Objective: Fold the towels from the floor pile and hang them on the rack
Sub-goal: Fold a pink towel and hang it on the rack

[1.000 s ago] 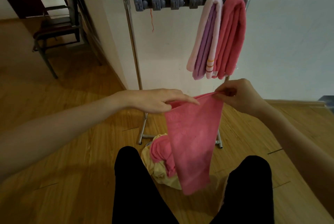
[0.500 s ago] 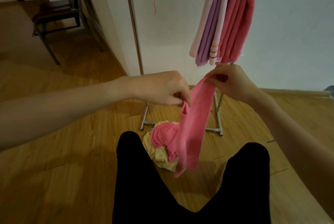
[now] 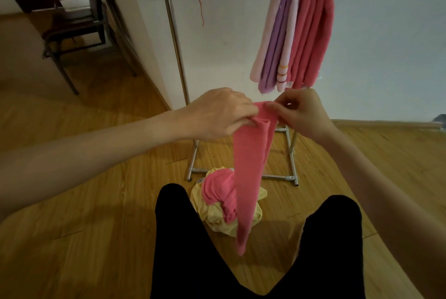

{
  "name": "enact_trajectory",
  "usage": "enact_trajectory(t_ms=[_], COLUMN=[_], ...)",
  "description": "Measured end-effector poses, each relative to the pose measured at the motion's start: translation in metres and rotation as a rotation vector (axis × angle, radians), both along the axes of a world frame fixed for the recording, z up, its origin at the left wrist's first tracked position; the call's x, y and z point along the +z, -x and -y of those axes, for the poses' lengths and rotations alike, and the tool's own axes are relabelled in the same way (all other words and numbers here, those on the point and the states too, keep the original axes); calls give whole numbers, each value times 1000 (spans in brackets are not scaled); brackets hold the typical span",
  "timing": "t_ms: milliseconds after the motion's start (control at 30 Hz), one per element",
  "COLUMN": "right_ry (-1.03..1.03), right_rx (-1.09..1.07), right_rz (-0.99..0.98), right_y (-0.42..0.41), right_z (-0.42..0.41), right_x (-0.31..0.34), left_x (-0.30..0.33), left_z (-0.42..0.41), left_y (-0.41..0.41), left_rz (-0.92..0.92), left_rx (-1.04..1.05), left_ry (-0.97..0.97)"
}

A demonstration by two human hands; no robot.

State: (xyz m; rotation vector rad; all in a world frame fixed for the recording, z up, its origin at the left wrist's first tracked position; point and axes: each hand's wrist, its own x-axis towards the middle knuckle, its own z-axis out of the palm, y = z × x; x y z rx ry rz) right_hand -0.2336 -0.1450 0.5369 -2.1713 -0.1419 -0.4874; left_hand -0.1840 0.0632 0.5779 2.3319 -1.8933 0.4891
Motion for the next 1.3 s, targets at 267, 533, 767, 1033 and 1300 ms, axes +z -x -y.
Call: enact_trajectory(t_ms=[267,533,767,1033,1300], right_ry=[-273,-249,-288,-34,-101], right_rx=[208,128,158,30,70], right_rz=[-65,54,29,101,60], right_y=[11,13,18,-1,-22], right_z=[-10,-20,-24,-23,-17], right_x=[7,-2,-3,7,24], left_x=[-4,-10,-9,11,24], left_z=[-3,1,11,20,-7], left_y=[-8,-3,-3,0,-3], left_rz=[-107,-54,11,126,-42], left_rx=[183,233,305,296,260], left_ry=[115,172,257,178,286])
